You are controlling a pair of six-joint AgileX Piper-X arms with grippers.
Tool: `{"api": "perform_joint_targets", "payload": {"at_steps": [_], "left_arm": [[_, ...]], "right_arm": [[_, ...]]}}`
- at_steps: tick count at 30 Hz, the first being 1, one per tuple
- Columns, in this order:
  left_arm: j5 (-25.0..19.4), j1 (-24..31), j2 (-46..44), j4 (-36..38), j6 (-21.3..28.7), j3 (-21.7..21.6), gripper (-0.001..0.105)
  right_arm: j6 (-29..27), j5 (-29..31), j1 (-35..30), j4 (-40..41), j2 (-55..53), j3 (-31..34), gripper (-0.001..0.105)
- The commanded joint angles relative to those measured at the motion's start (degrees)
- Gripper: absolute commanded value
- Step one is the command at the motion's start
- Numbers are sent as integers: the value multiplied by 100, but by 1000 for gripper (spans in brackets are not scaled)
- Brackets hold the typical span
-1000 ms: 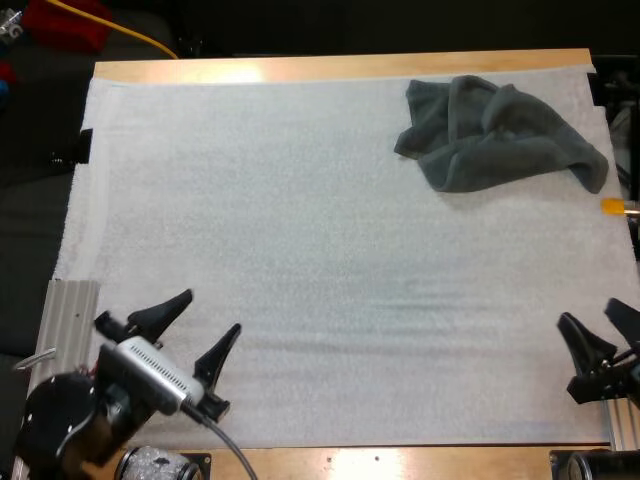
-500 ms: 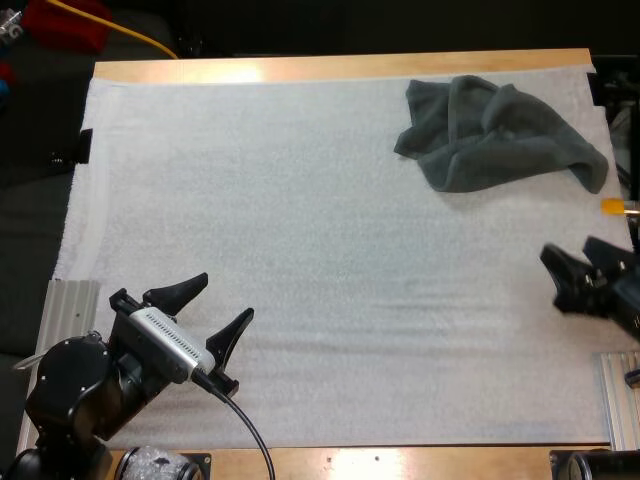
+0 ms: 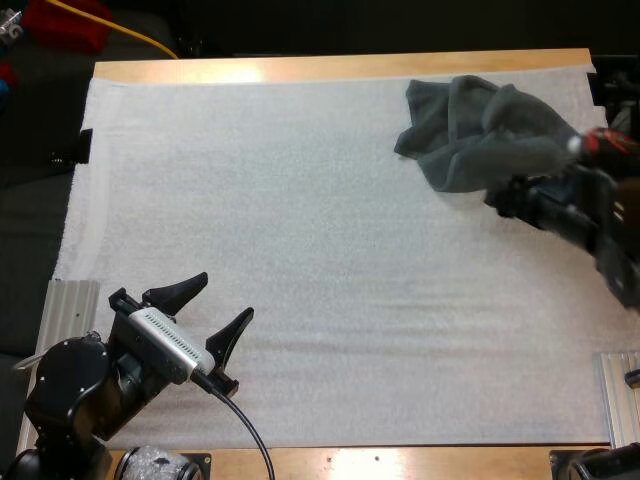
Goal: Pick towel from pile, fold and stack
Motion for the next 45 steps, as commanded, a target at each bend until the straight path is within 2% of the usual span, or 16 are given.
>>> {"api": "perform_joint_targets", "payload": {"at_steps": [1,15,31,42,43,45], "left_arm": [[29,-30,13,-70,-24,-32,61],[29,-30,13,-70,-24,-32,61],[29,-30,13,-70,-24,-32,61],[40,-30,13,-70,-24,-32,61],[40,-30,13,-70,-24,-32,61],[40,-30,13,-70,-24,-32,61]], "right_arm": [[118,41,33,-108,192,-183,61],[1284,159,59,-338,2383,-1320,61],[1370,349,103,-708,3938,-1873,61],[1357,952,192,-727,4535,-2044,60],[1358,953,192,-717,4553,-2044,60],[1319,952,192,-705,4586,-2044,50]]}}
